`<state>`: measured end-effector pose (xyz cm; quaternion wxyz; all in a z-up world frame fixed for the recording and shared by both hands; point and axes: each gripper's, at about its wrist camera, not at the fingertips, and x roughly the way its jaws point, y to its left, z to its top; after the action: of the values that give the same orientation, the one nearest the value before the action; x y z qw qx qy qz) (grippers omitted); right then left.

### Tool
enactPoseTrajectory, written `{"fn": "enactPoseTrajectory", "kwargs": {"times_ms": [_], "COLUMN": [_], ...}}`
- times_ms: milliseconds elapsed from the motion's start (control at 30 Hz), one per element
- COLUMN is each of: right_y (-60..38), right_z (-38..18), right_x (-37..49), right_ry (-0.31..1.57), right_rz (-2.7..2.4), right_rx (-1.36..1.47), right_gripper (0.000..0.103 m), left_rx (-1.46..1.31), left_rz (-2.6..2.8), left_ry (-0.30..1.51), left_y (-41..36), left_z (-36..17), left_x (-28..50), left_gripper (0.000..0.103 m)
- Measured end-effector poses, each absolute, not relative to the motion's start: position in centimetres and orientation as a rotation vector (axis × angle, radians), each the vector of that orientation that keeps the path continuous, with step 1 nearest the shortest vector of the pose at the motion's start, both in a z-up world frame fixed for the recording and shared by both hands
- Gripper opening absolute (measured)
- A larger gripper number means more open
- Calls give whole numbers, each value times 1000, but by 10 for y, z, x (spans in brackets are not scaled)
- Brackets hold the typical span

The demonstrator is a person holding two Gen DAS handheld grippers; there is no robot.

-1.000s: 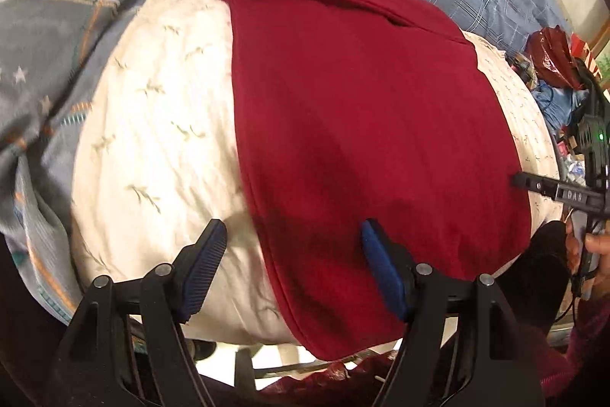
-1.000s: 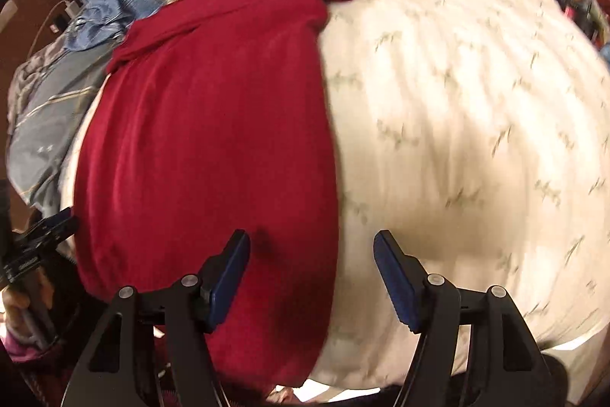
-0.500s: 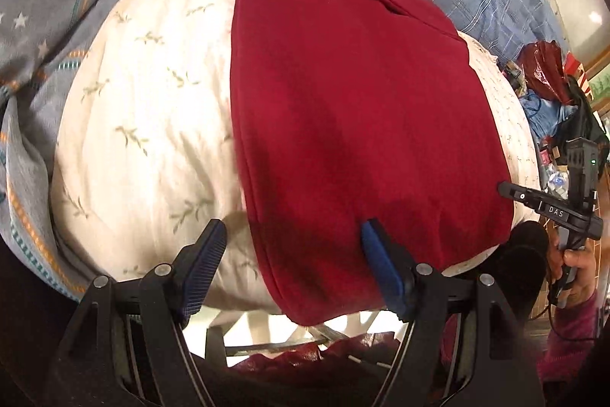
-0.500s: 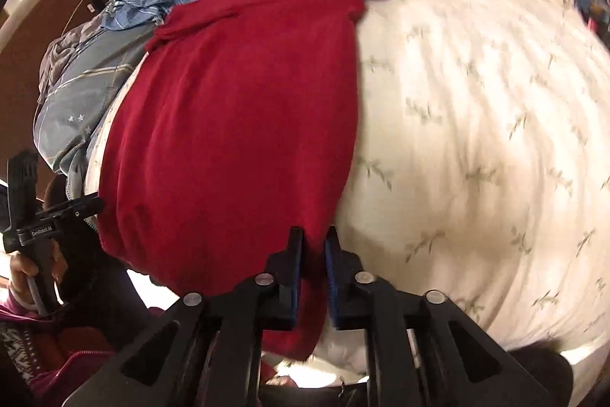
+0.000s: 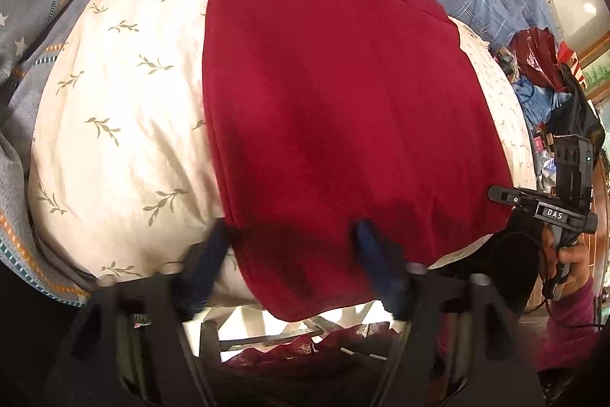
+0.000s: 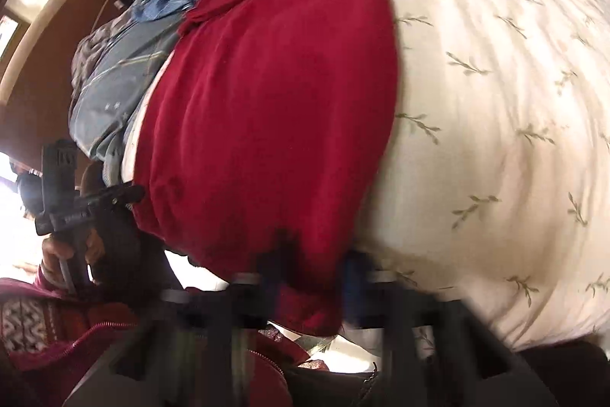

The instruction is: Fold small clothes

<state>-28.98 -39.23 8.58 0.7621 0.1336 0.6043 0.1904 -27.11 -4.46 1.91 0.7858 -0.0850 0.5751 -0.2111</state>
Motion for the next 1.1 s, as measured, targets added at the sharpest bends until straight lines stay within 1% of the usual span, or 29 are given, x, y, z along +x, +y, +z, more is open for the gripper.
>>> {"fn": "enactPoseTrajectory", "kwargs": {"times_ms": [33, 67, 133, 167, 200, 233, 267, 300, 367, 400, 433, 500, 600, 767, 800, 833, 967, 1100], "right_y": [-394, -394, -395, -394, -394, -393, -394, -394, -392, -389, -387, -388, -383, -377, -377, -378, -379, -375], "right_z": [86, 88, 89, 89, 87, 83, 76, 74, 74, 75, 76, 81, 93, 127, 133, 139, 154, 155], "right_x": [-290, -289, -289, -289, -289, -288, -288, -288, -288, -288, -287, -284, -279, -261, -255, -250, -227, -209], "right_ry": [1311, 1307, 1307, 1311, 1322, 1344, 1372, 1368, 1354, 1349, 1335, 1299, 1251, 1137, 1114, 1093, 1028, 1009], "right_rz": [425, 437, 448, 453, 453, 447, 454, 471, 487, 493, 499, 525, 546, 572, 572, 569, 553, 537], "right_rx": [296, 292, 286, 287, 280, 273, 291, 327, 335, 330, 338, 408, 425, 422, 424, 428, 420, 421], "right_gripper": [9, 9, 10, 14, 18, 27, 29, 30, 31, 23, 13, 12, 12, 12, 12, 12, 11, 11], "left_rx": [-177, -188, -198, -198, -197, -204, -216, -224, -199, -185, -173, -150, -168, -130, -121, -108, -102, -95], "left_rz": [-458, -479, -487, -489, -491, -501, -518, -532, -531, -530, -529, -531, -556, -545, -533, -511, -452, -423], "left_ry": [1245, 1255, 1260, 1260, 1259, 1260, 1260, 1258, 1253, 1252, 1251, 1245, 1221, 1104, 1079, 1050, 965, 947], "left_y": [-44, -42, -41, -40, -40, -41, -40, -43, -48, -50, -51, -51, -47, -45, -44, -43, -34, -31], "left_z": [19, 19, 19, 18, 17, 16, 17, 17, 18, 19, 21, 25, 40, 77, 83, 89, 104, 103], "left_x": [-271, -271, -271, -271, -271, -270, -271, -271, -273, -273, -272, -268, -262, -248, -245, -242, -222, -207], "left_gripper": [31, 28, 27, 27, 30, 38, 43, 53, 54, 53, 39, 14, 13, 10, 4, 2, 2, 2]}}
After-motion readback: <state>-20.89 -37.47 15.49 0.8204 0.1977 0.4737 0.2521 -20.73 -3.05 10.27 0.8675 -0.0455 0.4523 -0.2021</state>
